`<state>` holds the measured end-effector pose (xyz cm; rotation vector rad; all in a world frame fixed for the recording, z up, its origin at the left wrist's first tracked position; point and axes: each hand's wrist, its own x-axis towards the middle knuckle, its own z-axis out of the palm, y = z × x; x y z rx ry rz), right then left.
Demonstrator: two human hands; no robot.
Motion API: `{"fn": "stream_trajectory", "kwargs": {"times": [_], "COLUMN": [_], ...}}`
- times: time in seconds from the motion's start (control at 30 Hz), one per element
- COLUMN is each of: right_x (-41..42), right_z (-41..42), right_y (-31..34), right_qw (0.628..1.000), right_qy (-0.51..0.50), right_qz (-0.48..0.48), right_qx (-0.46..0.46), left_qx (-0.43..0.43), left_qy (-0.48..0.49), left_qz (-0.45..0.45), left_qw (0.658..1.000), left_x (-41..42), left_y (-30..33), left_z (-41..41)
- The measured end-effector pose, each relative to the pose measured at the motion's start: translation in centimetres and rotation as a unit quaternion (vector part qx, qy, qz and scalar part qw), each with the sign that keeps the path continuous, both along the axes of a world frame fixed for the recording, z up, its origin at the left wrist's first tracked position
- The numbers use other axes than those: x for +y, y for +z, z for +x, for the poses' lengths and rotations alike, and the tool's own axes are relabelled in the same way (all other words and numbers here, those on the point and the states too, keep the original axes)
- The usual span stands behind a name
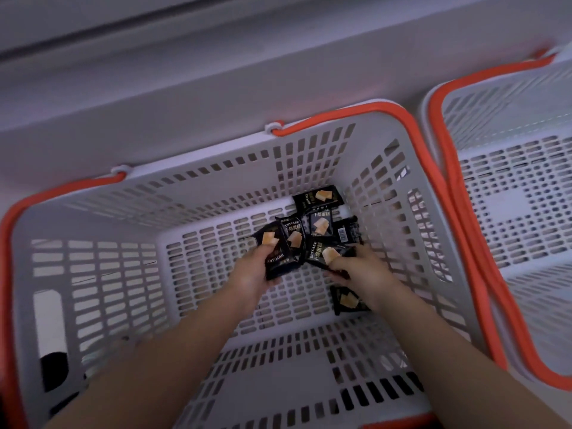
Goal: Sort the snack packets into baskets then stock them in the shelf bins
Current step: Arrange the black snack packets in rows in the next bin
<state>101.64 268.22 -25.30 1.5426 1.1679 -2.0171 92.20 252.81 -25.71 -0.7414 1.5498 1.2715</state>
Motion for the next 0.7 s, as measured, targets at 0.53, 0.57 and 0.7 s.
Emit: {"fn": "stream_trajectory", "kwargs": {"times": [0.53,0.57,0.7], "right_x": [-0.5,-0.5,0.2], "right_z": [0.0,0.1,0.3], "right_y": [1.2,1.2,0.7], "right_qw": [0.982,0.983,0.977], "right_qy": [0.168,0.160,0.187], "right_qz": [-0.018,-0.019,-0.018], "right_qx": [0.089,0.092,0.105], "left_qx": [0.251,0.260,0.185], "left_qy": [-0.452,-0.480,-0.488], "left_qz": [0.048,0.054,0.089], "left_qw": [0.855,0.836,0.848], "left_x": [-2.2,-2.1,-2.1], "left_y": [1.1,1.0,0.7], "left_z": [-0.3,-0.4,-0.6]}}
